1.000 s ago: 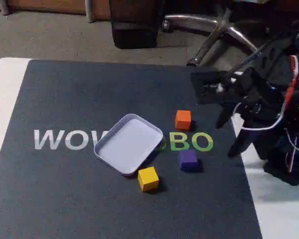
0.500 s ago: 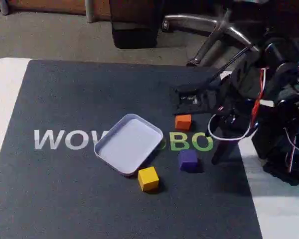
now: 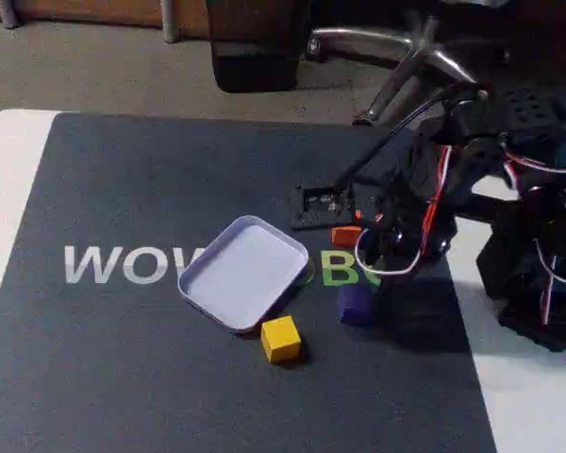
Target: Move blocks one by one until all three blocks are in the tray.
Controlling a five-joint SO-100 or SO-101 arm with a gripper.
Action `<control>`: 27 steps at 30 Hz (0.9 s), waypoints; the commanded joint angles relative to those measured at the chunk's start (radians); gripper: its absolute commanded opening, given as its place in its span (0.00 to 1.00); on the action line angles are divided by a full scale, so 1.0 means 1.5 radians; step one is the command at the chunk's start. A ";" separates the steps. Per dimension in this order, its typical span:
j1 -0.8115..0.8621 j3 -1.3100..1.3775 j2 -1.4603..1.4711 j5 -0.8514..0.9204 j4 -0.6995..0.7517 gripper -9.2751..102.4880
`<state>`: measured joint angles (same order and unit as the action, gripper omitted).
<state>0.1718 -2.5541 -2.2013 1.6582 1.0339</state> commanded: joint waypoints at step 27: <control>0.009 0.106 0.223 0.032 -0.098 0.12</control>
<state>0.1856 -2.4360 -1.8653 1.7104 0.8928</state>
